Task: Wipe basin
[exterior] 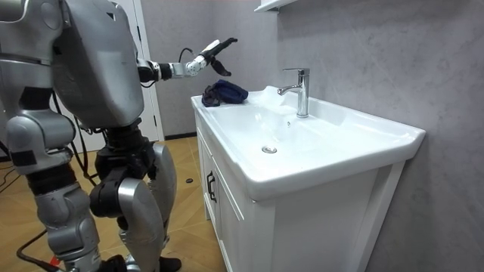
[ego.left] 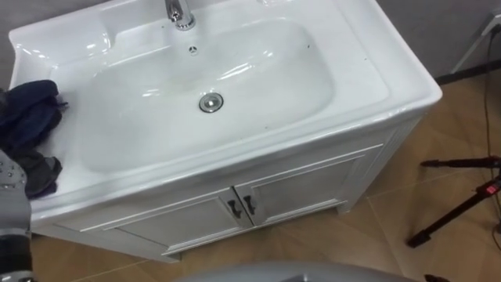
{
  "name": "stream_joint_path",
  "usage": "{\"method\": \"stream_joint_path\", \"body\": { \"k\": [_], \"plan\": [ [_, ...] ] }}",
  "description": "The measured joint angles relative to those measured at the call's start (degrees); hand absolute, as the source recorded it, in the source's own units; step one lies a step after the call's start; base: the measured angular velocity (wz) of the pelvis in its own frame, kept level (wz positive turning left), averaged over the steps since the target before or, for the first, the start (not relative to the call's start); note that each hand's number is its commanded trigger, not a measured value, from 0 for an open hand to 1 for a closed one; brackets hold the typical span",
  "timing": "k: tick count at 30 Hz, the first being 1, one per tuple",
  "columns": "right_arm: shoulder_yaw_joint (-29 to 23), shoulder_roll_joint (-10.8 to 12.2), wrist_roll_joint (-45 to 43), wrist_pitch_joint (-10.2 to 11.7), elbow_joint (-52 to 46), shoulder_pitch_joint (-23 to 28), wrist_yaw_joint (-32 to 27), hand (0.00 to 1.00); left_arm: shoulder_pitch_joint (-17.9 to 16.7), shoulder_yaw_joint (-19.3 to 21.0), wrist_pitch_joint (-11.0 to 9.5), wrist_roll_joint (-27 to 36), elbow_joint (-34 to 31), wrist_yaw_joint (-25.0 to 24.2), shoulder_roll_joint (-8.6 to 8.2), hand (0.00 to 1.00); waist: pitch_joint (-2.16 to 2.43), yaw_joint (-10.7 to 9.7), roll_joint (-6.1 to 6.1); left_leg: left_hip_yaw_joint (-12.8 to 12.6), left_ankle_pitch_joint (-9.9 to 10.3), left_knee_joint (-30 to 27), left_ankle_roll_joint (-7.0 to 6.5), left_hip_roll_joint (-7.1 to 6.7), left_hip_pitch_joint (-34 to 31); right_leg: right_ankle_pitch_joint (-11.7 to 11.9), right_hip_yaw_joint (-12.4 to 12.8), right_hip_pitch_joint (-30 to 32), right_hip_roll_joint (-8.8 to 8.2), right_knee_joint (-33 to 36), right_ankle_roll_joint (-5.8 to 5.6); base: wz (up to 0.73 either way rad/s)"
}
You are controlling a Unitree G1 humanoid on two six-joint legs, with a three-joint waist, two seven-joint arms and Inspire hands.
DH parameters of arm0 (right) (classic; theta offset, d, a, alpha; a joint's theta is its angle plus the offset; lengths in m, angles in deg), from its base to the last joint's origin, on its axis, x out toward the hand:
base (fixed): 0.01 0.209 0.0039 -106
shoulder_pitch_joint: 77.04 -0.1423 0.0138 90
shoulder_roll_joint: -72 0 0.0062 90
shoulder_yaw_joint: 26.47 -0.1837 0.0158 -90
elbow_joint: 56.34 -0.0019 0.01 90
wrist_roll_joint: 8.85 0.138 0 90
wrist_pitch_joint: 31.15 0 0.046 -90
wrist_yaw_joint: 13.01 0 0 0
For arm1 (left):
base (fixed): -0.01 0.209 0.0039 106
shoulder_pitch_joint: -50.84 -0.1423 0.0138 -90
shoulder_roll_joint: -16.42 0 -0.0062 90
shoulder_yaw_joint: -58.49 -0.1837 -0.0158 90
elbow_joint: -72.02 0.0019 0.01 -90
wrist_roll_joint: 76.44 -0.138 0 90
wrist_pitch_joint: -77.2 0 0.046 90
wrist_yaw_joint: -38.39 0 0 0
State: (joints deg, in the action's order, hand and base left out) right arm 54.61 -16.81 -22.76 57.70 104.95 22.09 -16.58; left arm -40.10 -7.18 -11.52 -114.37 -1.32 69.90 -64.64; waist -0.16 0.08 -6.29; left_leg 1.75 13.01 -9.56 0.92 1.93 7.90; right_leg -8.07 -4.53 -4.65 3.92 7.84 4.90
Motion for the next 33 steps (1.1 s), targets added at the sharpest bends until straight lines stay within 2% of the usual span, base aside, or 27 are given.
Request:
{"method": "stream_joint_path", "body": {
  "k": [5, 10, 13, 16, 18, 20, 22, 23, 24, 27, 31, 33],
  "plan": [
    [0.36, 0.00, 0.05, 0.00, 0.01, 0.56, -0.07, 0.00, 0.05, 0.01, -1.81, 1.71, -1.58, 2.26, 0.00, 0.00, -0.19, 0.00, 0.29, -0.14, 0.00, 0.12, 0.00, -0.02, 0.28, -0.02, 0.38, -0.08, 0.02, 0.03, -0.04, -0.04],
    [0.34, 0.01, 0.01, -0.01, -0.03, 0.42, -0.45, 0.00, 0.22, 0.04, -2.55, 4.89, -2.72, 4.37, 0.00, 0.00, 0.00, -0.01, 0.48, -0.17, 0.00, 0.16, 0.00, -0.05, 0.50, -0.03, 0.33, -0.24, 0.01, 0.03, -0.04, 0.00],
    [0.28, 0.03, -0.08, -0.01, -0.01, 0.49, -0.67, 0.00, 0.67, 0.76, -3.53, 9.54, -2.83, 5.70, 0.17, 0.00, 0.06, 0.35, 0.62, -0.19, 0.00, 0.17, 0.00, -0.04, 0.59, -0.03, 0.41, -0.25, 0.03, 0.08, -0.05, 0.00],
    [-0.27, 0.07, -0.14, 0.07, -0.69, 1.00, -0.64, 0.00, 1.66, 3.72, -4.21, 14.27, -2.86, 7.01, 0.56, 0.00, 0.18, 0.65, 0.54, -0.30, 0.00, 0.16, 0.00, -0.04, 0.51, -0.03, 0.46, -0.13, 0.04, 0.18, -0.05, -0.01],
    [-1.37, 0.03, 0.07, 0.00, -1.17, 1.31, -0.74, 0.00, 1.68, 6.78, -5.22, 17.35, -3.33, 8.62, 2.46, 0.00, 0.34, 1.95, 0.48, -0.68, 0.00, 0.04, 0.00, -0.01, 0.12, -0.28, 0.57, 0.62, 0.04, 0.91, 0.05, -0.11],
    [-1.38, -0.03, -0.02, 0.00, -2.25, 2.62, -1.40, 0.00, 1.92, 9.37, -5.89, 21.28, -3.34, 10.72, 4.32, 0.00, 0.51, 2.38, 0.49, -0.52, 0.00, 0.04, 0.00, -0.03, -0.19, -0.33, 0.36, 0.97, -0.02, 1.05, 0.05, 0.00],
    [-1.53, -0.03, -0.30, 0.16, -3.94, 4.00, -1.90, 0.00, 2.21, 13.17, -6.72, 24.04, -3.35, 12.25, 5.34, 0.00, 0.83, 4.43, 0.30, -1.19, 0.00, 0.08, 0.00, 0.02, -0.05, -0.33, 0.71, 0.95, 0.04, 1.07, 0.06, -0.11],
    [-1.99, -0.03, -0.57, 0.30, -4.85, 4.95, -2.20, 0.00, 2.08, 16.66, -7.52, 26.09, -3.37, 13.64, 5.84, 0.00, 0.94, 5.67, 0.15, -1.49, 0.00, 0.14, 0.00, 0.02, -0.02, -0.35, 1.08, 0.91, 0.07, 1.02, 0.04, -0.15],
    [-2.45, -0.04, -0.63, 0.34, -5.43, 5.52, -2.57, 0.00, 1.75, 19.80, -8.50, 29.29, -3.25, 15.18, 6.16, 0.00, 0.90, 7.03, 0.00, -1.51, 0.00, 0.16, 0.00, -0.01, 0.32, -0.39, 1.30, 0.95, 0.04, 1.10, 0.01, -0.09],
    [-2.52, -0.04, -0.50, 0.51, -5.73, 6.28, -2.77, 0.00, -0.64, 26.47, -9.21, 35.44, -1.60, 19.20, 6.27, 0.00, 0.87, 8.83, 0.13, -1.04, 0.00, 0.16, 0.00, -0.31, 0.35, -0.88, 0.63, 0.89, -0.30, 1.21, -0.20, 0.11],
    [-2.59, -0.04, -2.46, 0.63, -6.77, 7.24, -2.76, 0.00, -3.82, 30.90, -9.61, 40.54, 4.67, 21.31, 6.29, 0.00, 0.96, 11.23, 0.05, -0.15, 0.00, 0.10, -0.01, -0.83, 0.20, -1.66, -0.40, 0.91, -0.98, 2.05, -0.63, 0.24],
    [-2.57, 0.01, -4.40, 0.90, -7.24, 7.17, -2.56, 0.00, -6.56, 32.79, -9.77, 45.88, 9.48, 22.31, 6.19, 0.00, 1.10, 12.16, 0.11, 0.27, -0.15, 0.02, -0.26, -1.06, 0.04, -1.80, -1.30, 0.72, -1.36, 2.13, -0.82, 0.21]
  ]
}}
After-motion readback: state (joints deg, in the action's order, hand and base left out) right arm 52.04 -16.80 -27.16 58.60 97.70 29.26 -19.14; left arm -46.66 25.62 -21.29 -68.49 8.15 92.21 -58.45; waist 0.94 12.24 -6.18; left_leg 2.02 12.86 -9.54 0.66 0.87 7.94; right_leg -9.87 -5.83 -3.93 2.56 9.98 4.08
